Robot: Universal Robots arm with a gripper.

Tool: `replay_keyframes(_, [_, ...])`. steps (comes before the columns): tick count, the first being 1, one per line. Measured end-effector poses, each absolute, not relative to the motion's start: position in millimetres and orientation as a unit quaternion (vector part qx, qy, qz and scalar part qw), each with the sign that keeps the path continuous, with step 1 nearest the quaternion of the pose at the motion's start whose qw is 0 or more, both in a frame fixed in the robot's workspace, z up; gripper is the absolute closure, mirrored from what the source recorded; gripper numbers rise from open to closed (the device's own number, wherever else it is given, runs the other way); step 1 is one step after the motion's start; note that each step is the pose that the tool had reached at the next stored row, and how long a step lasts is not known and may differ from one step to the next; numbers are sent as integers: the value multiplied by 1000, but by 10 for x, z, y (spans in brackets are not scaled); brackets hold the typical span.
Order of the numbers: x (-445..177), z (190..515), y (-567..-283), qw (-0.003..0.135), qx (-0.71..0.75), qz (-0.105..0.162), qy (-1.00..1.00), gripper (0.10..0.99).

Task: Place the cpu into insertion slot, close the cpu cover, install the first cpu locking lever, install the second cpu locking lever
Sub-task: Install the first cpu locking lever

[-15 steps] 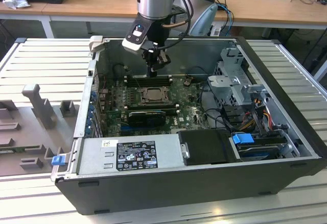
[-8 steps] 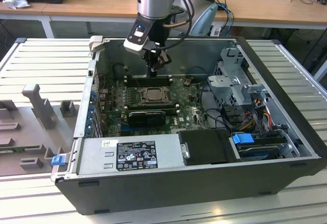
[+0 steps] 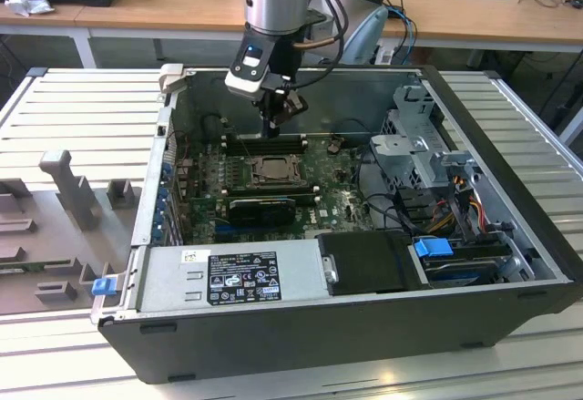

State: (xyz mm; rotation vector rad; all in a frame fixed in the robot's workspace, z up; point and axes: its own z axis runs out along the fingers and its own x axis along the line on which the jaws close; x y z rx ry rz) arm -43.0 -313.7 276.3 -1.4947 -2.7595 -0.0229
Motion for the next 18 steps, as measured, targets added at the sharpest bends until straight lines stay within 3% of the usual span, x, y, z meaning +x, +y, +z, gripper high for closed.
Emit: replay_keyframes(18, [-431, 2763, -3137, 2, -373, -7, -928, 980])
